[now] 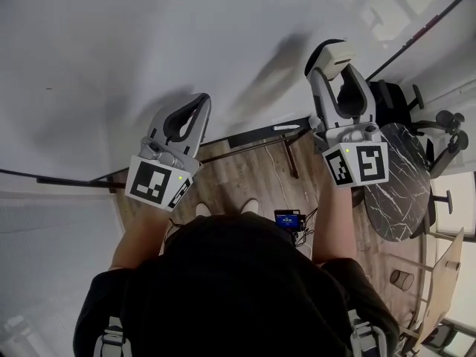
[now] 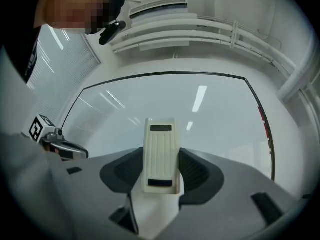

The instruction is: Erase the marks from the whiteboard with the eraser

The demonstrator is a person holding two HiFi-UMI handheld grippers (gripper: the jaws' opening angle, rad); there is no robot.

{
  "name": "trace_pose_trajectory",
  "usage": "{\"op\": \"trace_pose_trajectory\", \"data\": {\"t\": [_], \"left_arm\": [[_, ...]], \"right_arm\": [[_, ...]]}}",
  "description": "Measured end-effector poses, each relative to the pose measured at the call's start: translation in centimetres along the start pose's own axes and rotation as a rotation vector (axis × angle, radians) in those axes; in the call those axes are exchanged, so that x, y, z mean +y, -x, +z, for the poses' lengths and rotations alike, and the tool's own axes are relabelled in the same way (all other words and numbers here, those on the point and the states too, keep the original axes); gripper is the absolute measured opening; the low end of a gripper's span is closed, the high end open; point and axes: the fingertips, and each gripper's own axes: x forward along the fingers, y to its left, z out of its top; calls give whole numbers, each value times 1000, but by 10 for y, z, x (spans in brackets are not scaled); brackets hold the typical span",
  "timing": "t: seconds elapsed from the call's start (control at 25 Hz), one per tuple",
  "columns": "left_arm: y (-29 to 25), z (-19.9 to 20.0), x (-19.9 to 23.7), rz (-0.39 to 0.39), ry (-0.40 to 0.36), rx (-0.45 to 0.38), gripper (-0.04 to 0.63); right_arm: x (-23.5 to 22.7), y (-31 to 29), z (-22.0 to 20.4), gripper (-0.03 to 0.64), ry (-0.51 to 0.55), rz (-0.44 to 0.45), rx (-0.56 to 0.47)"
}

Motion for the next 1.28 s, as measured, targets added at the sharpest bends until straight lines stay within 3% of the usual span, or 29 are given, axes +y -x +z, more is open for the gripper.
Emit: {"op": "trace_pose_trajectory", "data": {"t": [0.32, 0.52, 0.76, 1.12, 1.28], "left_arm": [[4, -10, -11, -57, 4, 13, 5], [-14, -7, -13, -91, 6, 35, 5], [12, -52, -24, -119, 16, 36, 5], [27, -79, -45, -185, 63, 32, 5], [31, -97, -47, -174, 78, 69, 5]], "right_arm": [[39, 22, -25, 224, -96, 124, 20], [39, 26, -32, 224, -49, 133, 25], [89, 48, -77, 224, -90, 188, 60], [134, 58, -115, 224, -159, 244, 116], [148, 60, -134, 222, -190, 252, 137]]}}
